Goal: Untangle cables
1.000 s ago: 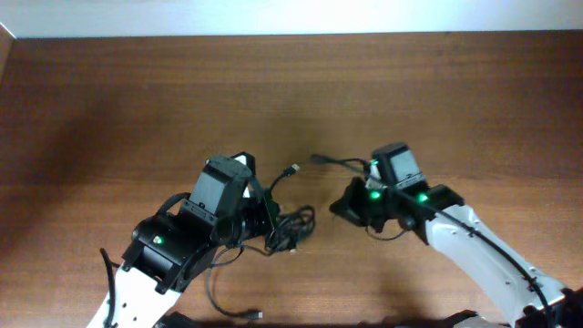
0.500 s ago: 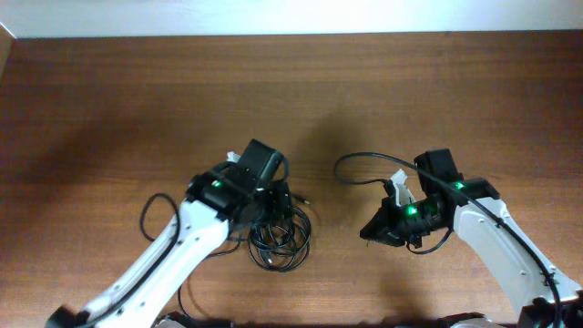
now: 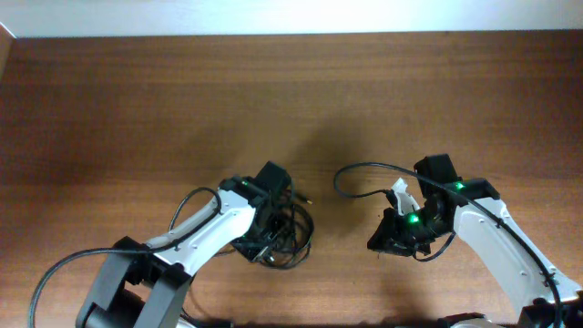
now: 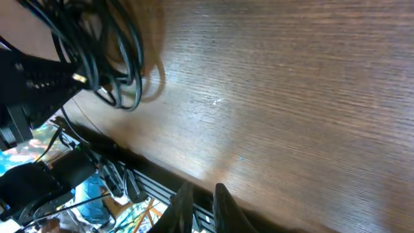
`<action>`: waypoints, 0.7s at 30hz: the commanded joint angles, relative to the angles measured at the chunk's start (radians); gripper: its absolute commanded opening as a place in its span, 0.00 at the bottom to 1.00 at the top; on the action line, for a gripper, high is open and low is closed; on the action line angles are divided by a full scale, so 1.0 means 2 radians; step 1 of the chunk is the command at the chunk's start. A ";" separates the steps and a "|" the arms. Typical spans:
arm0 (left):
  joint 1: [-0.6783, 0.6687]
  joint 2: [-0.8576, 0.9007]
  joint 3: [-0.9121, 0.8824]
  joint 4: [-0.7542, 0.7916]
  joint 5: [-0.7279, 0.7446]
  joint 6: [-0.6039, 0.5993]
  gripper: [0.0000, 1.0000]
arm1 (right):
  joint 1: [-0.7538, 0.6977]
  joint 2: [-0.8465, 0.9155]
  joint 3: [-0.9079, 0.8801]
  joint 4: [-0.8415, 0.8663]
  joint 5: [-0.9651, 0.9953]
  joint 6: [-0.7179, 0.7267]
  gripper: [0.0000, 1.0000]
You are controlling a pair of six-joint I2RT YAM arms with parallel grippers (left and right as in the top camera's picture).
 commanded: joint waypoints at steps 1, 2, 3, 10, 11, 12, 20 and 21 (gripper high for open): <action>-0.002 -0.004 -0.008 0.007 -0.008 -0.015 0.00 | -0.003 -0.007 0.002 -0.004 0.006 -0.007 0.16; -0.002 -0.013 -0.005 0.006 -0.008 -0.008 0.00 | -0.003 -0.007 0.002 -0.006 0.006 -0.007 0.18; -0.002 -0.024 -0.002 0.003 -0.008 -0.002 0.00 | -0.003 -0.007 0.002 -0.007 0.004 -0.007 0.18; -0.002 -0.249 0.027 0.025 -0.006 0.024 0.00 | 0.013 -0.007 0.002 0.045 -0.232 -0.007 0.25; -0.002 -0.265 0.027 0.025 0.001 0.013 0.00 | 0.026 -0.007 0.002 0.060 -0.238 -0.005 0.27; -0.002 -0.276 0.027 0.025 0.014 0.006 0.00 | 0.035 -0.007 0.002 0.067 -0.240 -0.005 0.29; -0.002 -0.290 0.027 0.028 0.047 0.003 0.03 | 0.089 -0.007 0.002 0.237 -0.325 0.106 0.42; -0.002 -0.290 0.027 0.028 0.044 0.003 0.08 | 0.090 -0.007 0.002 0.241 -0.325 0.106 0.45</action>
